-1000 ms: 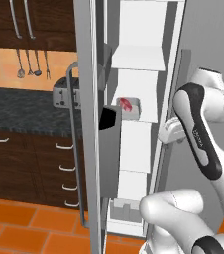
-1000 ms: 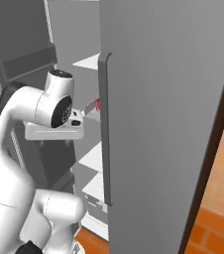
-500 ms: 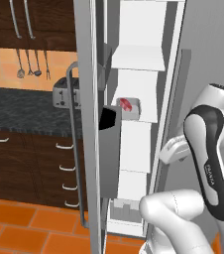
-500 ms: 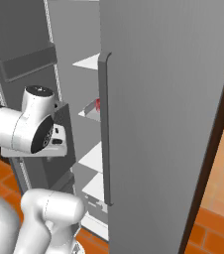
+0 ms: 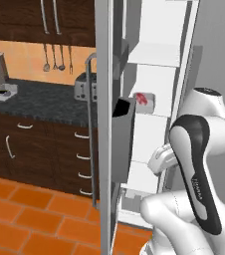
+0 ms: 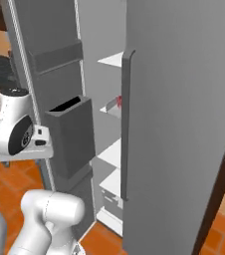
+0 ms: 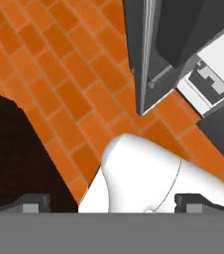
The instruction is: Take the meat container that has the steak and place it on the second highest rack of the freezer. Then take the vegetable container that has the eggplant and lemon wedge and place it on the highest rack of the freezer.
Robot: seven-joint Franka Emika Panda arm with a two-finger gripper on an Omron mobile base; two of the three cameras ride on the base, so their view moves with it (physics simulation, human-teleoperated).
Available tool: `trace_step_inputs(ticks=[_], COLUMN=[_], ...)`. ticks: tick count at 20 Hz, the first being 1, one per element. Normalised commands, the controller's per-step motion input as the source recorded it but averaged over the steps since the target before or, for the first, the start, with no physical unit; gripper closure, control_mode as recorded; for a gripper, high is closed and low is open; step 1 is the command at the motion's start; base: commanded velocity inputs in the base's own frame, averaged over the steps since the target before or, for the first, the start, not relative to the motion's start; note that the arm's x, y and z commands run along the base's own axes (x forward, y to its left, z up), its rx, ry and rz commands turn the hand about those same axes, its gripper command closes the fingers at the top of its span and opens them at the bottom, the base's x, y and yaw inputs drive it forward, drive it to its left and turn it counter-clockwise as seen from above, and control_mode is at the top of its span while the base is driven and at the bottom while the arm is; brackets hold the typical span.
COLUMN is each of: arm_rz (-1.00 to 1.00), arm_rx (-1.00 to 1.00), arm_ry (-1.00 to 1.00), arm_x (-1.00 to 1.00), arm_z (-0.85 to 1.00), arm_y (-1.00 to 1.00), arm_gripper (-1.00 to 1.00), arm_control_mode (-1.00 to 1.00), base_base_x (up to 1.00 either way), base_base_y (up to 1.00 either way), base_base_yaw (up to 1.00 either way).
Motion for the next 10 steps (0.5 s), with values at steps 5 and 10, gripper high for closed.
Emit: trace_step_inputs(ticks=[5,10], arm_rz=[0.00,0.00], arm_rx=[0.00,0.00], arm_ry=[0.00,0.00], arm_x=[0.00,0.00], arm_z=[0.00,0.00], arm_y=[0.00,0.00], arm_gripper=[-1.00,-1.00], arm_control_mode=[1.00,1.00], base_base_x=[-0.33,-0.05], base_base_y=[0.01,0.10], base_base_yaw=[0.65,0.79])
